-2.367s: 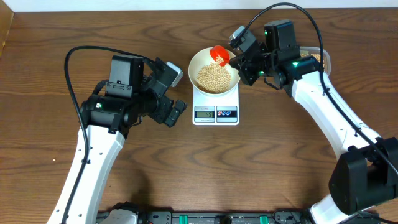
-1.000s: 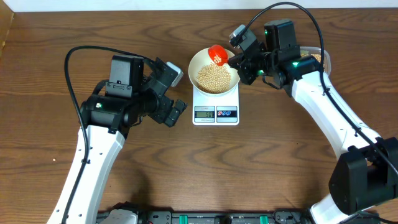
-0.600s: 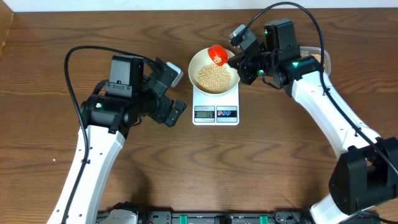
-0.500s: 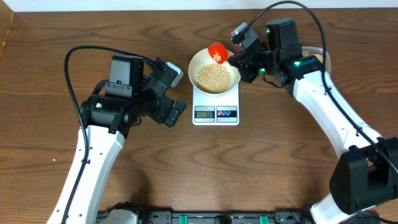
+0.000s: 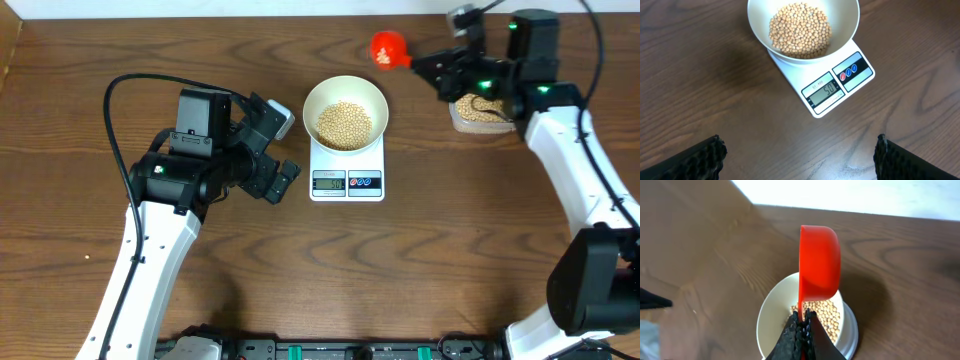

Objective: Scoop item into bowl and weigh 50g on scale
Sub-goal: 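Carry the red scoop right to the clear bean tub, then lower the scoop into the tub and release it with the right gripper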

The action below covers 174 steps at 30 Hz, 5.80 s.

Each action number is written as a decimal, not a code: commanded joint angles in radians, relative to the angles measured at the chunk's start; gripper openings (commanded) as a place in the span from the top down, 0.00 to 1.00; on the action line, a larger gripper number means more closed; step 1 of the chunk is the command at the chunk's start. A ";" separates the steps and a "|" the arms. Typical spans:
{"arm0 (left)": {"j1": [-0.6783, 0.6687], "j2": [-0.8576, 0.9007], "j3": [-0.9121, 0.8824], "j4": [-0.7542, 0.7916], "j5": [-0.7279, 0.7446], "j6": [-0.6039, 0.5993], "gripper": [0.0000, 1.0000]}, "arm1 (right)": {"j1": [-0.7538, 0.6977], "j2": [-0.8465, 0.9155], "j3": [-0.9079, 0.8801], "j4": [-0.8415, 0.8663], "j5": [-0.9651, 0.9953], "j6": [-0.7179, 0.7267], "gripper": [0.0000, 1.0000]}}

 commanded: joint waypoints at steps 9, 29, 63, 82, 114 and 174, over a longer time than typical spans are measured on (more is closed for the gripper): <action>-0.002 -0.001 0.014 -0.002 -0.005 0.013 0.04 | -0.232 0.006 0.026 -0.064 -0.179 0.109 0.99; -0.002 -0.001 0.014 -0.002 -0.005 0.013 0.04 | -0.408 0.006 0.026 -0.391 0.073 -0.172 0.99; -0.002 -0.001 0.014 -0.002 -0.005 0.013 0.04 | 0.024 0.006 0.025 -0.420 1.239 -0.213 0.99; -0.002 -0.001 0.014 -0.002 -0.005 0.013 0.04 | 0.164 0.006 0.025 -0.418 1.464 -0.278 0.99; -0.002 -0.001 0.014 -0.002 -0.005 0.013 0.04 | -0.060 -0.047 -0.080 -0.363 0.763 0.909 0.98; -0.002 -0.001 0.014 -0.002 -0.005 0.013 0.03 | -0.177 -0.677 -0.104 -0.718 0.711 0.753 0.01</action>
